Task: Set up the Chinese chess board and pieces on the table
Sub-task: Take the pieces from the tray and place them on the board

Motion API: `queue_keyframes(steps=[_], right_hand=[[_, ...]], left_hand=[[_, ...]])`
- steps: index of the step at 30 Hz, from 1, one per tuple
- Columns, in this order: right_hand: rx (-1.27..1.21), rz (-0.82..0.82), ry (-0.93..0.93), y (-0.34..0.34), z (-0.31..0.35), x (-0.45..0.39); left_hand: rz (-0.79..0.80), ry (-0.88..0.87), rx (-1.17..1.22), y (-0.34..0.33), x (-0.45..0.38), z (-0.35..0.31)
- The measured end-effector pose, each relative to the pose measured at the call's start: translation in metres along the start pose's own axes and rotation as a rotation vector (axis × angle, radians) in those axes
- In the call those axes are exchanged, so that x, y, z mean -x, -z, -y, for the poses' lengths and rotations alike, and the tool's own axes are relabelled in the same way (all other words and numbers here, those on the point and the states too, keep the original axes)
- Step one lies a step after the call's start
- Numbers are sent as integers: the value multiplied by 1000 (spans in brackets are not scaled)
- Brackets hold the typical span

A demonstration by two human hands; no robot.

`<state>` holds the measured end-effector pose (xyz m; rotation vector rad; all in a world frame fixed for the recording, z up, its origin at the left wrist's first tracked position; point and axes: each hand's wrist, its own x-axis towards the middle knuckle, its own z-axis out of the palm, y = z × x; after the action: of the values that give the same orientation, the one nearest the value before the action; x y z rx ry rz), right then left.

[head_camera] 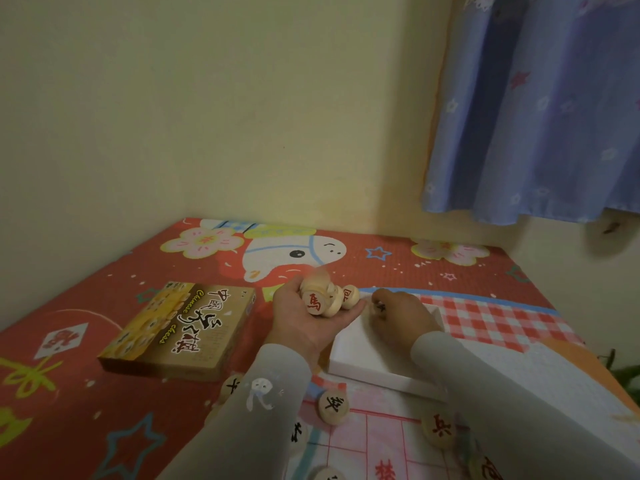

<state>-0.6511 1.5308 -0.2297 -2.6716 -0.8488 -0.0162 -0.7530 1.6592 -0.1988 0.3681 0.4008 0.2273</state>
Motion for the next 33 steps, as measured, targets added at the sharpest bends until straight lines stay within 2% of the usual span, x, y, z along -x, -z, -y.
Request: queue_keyframes(steps=[8, 17, 19, 20, 22, 23, 24, 26, 28, 31, 33], right_hand=[[-127, 29, -55, 14, 3, 11], [-322, -171, 64, 74, 15, 94], [-344, -202, 68, 86, 17, 119], [-358, -200, 66, 90, 17, 130], [-360, -189, 70, 97, 16, 165], [-350, -173, 78, 99, 14, 179], [-343, -160, 81, 99, 12, 191], [-315, -140, 81, 103, 9, 220], [-290, -120, 70, 102, 6, 240], [-247, -93, 84, 100, 5, 270], [-214, -45, 122, 100, 5, 289]], left_hand=[[41, -30, -28, 7, 13, -14], [84, -79, -16, -7, 88, -21], [29, -112, 0, -10, 111, -22], [-10, -129, 7, -12, 121, -22], [31, -158, 0, -9, 149, -17], [47, -156, 83, -2, 153, -15], [89, -98, 126, 2, 158, -15], [73, -103, 155, 4, 175, -9], [75, -106, 50, 13, 185, -9], [-20, -106, 26, 15, 204, -5], [12, -107, 51, 24, 209, -2]])
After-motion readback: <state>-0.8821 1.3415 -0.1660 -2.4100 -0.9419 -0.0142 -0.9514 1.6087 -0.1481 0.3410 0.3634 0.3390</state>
